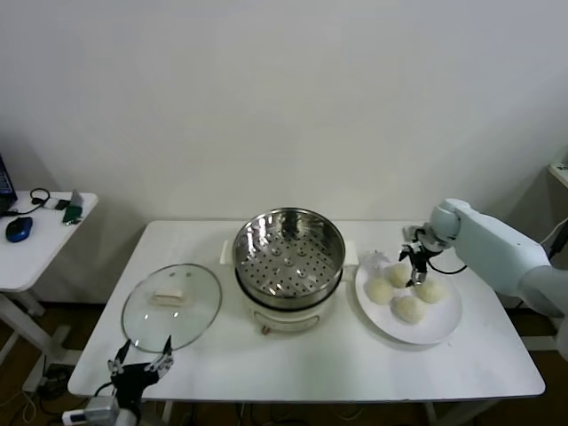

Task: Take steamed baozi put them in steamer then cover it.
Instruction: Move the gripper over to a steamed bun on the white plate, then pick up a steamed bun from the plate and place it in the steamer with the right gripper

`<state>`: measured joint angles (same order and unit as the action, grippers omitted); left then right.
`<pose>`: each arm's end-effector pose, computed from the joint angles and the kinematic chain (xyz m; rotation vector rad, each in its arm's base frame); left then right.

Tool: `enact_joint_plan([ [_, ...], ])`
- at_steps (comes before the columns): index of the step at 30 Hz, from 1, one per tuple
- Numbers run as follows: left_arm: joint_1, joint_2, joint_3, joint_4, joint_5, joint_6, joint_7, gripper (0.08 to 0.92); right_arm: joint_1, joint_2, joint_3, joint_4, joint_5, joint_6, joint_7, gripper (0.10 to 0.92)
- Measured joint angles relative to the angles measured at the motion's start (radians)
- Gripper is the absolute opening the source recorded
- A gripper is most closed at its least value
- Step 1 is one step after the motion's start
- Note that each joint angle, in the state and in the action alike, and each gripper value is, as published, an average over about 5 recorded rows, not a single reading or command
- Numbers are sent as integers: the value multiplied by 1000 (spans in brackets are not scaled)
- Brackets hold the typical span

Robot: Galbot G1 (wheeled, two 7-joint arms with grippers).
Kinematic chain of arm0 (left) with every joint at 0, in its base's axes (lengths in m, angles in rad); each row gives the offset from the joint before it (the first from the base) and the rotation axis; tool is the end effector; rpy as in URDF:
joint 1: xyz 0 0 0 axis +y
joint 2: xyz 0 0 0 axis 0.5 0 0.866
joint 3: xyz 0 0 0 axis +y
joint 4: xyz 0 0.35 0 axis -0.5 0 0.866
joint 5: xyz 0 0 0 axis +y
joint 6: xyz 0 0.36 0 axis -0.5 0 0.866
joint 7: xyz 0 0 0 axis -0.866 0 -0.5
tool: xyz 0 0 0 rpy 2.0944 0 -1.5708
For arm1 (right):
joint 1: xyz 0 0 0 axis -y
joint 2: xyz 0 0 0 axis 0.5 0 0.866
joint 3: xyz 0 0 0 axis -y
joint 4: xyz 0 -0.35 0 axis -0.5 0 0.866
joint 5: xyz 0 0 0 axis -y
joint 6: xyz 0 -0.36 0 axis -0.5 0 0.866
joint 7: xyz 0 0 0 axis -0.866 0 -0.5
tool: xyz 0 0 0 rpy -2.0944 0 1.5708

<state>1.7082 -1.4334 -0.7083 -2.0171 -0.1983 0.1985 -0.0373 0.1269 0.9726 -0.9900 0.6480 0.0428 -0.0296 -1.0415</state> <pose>0.1386 0.0857 -0.3417 0.1987 -2.7451 -0.0185 0.6030 -0.1795 -0.2391 1.1775 -1.4067 1.2689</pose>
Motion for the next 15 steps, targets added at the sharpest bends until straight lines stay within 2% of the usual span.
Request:
enact_joint_plan([
  [4,-2,-2,1,-1,1,0,0,823,-1,9,5,-11,-3,2,-2,707],
  [15,-4,-6,4,-5,4,0,0,823,67,-5,-54,27,32,31,-26,704],
])
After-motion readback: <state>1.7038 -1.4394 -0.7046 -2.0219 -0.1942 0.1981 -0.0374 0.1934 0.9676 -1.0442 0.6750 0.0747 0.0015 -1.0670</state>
